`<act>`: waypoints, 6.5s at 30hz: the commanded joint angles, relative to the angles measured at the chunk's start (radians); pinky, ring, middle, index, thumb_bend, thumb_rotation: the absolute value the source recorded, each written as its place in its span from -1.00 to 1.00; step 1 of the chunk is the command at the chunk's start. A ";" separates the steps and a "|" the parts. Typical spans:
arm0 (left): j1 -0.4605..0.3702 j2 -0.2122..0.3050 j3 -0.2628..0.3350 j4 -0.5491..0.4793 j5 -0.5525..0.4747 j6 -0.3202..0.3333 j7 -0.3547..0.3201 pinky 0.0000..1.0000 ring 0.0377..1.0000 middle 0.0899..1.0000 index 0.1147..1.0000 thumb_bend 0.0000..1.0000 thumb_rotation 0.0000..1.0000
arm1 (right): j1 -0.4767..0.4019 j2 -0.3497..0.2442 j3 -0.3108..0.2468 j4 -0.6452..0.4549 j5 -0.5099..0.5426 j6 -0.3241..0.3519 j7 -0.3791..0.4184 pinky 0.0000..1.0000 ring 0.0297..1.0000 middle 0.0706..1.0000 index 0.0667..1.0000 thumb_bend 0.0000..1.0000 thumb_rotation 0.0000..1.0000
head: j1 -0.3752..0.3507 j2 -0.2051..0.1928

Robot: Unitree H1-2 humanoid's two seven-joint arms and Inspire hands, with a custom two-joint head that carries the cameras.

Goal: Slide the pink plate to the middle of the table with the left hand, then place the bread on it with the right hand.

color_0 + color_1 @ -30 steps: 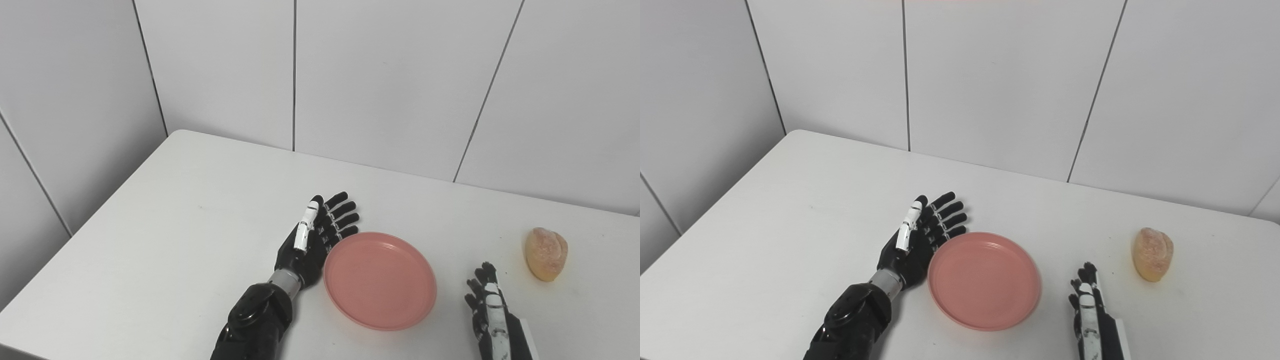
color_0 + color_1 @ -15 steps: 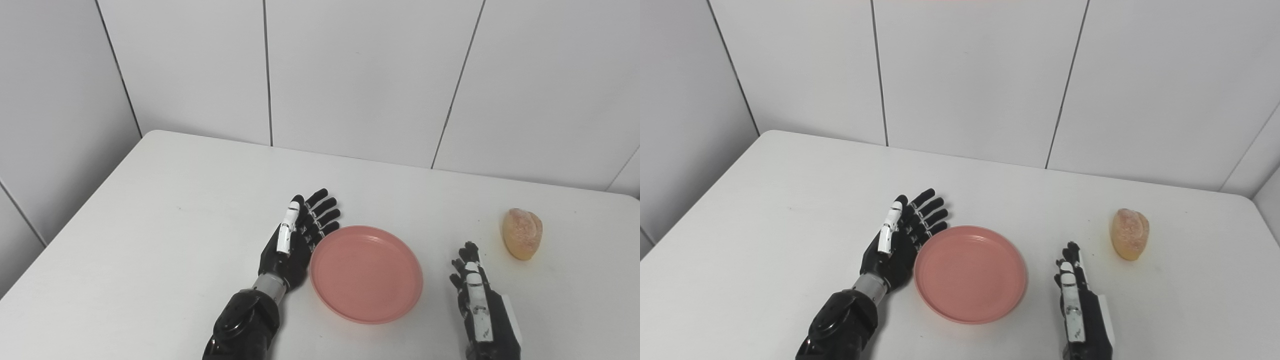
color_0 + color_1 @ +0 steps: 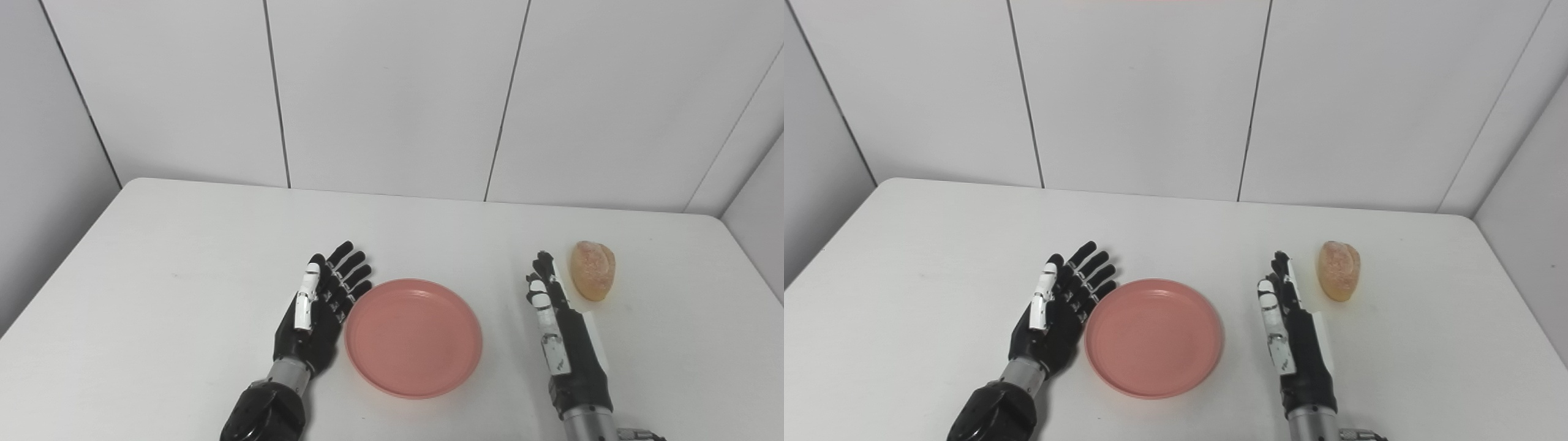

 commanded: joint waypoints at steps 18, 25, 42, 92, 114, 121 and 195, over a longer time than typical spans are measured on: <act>0.029 0.053 0.052 0.066 -0.069 -0.044 -0.088 0.82 0.78 0.77 0.74 -0.31 1.00 | -0.260 -0.097 -0.023 -0.035 -0.419 0.106 -0.037 0.65 0.84 0.89 0.90 0.06 0.97 | -0.198 -0.088; 0.024 0.059 0.049 0.076 -0.055 -0.035 -0.073 0.85 0.79 0.78 0.76 -0.35 1.00 | -0.319 -0.129 -0.043 0.011 -0.567 0.164 -0.082 0.49 0.72 0.83 0.86 0.32 0.55 | -0.238 -0.115; 0.028 0.060 0.053 0.056 -0.064 -0.001 -0.057 0.88 0.80 0.78 0.77 -0.38 1.00 | -0.436 -0.110 -0.188 0.202 -0.891 0.218 0.063 0.61 0.85 0.92 0.97 0.79 0.44 | -0.282 -0.117; 0.038 0.075 0.063 0.005 -0.089 0.065 -0.051 0.86 0.76 0.74 0.73 -0.38 1.00 | -0.570 -0.098 -0.366 0.673 -0.896 0.218 0.073 0.93 1.00 1.00 1.00 0.98 0.39 | -0.270 -0.063; 0.038 0.076 0.061 0.008 -0.095 0.061 -0.052 0.82 0.73 0.72 0.71 -0.36 1.00 | -0.601 -0.121 -0.342 0.755 -0.904 0.218 0.048 0.32 0.53 0.59 0.71 0.93 0.12 | -0.263 -0.055; 0.039 0.076 0.058 0.007 -0.096 0.056 -0.056 0.83 0.74 0.72 0.71 -0.36 1.00 | -0.604 -0.122 -0.345 0.751 -0.890 0.218 0.074 -0.23 0.06 0.21 0.48 0.94 -0.03 | -0.258 -0.051; 0.082 -0.038 -0.050 -0.034 0.051 -0.039 0.024 0.74 0.68 0.68 0.62 -0.22 1.00 | -0.472 -0.039 0.110 0.194 -0.933 0.203 0.419 -0.67 -0.57 -0.15 -0.10 0.06 -1.00 | 0.098 -0.005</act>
